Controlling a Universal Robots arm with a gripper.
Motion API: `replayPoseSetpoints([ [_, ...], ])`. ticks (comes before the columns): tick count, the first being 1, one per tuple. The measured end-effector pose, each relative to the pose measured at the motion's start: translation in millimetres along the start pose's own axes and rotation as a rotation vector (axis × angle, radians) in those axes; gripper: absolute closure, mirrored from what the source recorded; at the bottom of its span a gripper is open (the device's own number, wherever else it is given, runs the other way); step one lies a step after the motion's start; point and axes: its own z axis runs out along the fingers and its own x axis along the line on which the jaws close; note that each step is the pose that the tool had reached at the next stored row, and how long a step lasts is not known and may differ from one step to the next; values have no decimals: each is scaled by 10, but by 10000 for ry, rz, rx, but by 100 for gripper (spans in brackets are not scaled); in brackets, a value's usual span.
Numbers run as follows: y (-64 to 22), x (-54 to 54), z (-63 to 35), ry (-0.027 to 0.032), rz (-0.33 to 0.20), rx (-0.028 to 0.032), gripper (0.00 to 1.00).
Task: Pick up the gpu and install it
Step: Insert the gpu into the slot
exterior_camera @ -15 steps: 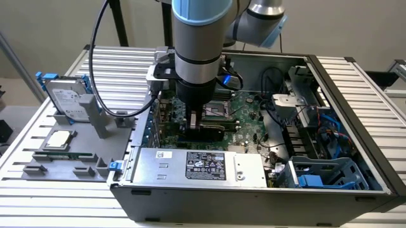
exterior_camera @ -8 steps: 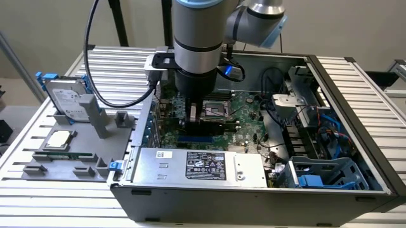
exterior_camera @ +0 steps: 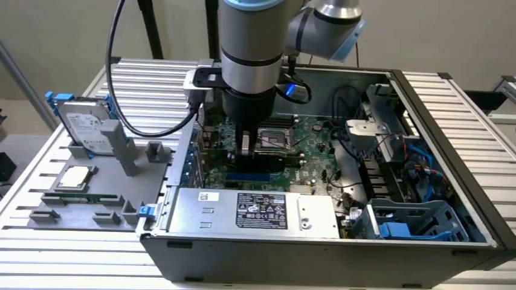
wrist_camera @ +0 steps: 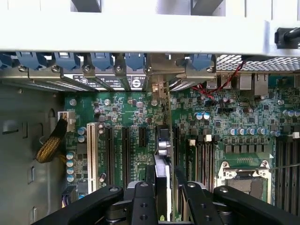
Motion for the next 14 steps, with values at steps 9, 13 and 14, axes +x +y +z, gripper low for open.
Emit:
replayPoseSetpoints([
  [9,0,0,1,-1,0,1,100],
  [13,0,0,1,-2,0,1,100],
  [14,0,0,1,-2,0,1,100],
])
